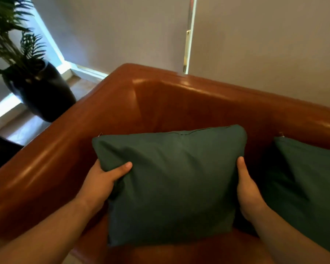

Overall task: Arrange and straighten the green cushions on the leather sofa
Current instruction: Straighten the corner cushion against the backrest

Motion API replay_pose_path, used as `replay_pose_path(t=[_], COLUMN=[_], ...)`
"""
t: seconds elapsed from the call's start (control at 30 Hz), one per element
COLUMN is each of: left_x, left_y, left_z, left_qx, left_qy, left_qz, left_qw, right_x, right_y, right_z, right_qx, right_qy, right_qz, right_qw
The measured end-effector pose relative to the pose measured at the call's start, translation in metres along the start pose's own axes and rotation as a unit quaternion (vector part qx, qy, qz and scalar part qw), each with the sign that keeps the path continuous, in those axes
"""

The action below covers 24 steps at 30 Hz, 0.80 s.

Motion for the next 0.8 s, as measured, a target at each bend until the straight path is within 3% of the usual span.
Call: replay_pose_path(t=[0.17, 0.5, 0.67, 0.8], left_x=[0.028, 0.044, 0.058, 0.066], left_y=[0.05, 0.103, 0.102, 0.104], left_z=[0.061, 0.179, 0.223, 0.244], left_qx=[-0.017, -0.064, -0.099, -0.083], left_qy=[0.002, -0.032, -0.01, -0.002], left_qz=[-0.031, -0.008, 0.046, 0.024], left_qw=[0.999, 0.997, 0.994, 0.996], right_x=[-0.019, -0.063, -0.084, -0.088], right_y=[-0.028, -0.038, -0.039, -0.038], right_z=[0.012, 0.051, 0.071, 0.071], right_qx=[0.018, 0.075, 0.193, 0.271], right_qy=[-0.043, -0.095, -0.106, -0.13], right_qz=[0.081, 0.103, 0.059, -0.006], right_qw=[0.996, 0.987, 0.974, 0.954])
Point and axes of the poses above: each hand's wrist, its own z-axis towards the middle knuckle, its own y-axis out of the palm, x = y × z, the point moved 8 cm from there along z, towards the middle knuckle, and after that the axes turned 1 degree about x, right-handed, at the moved point
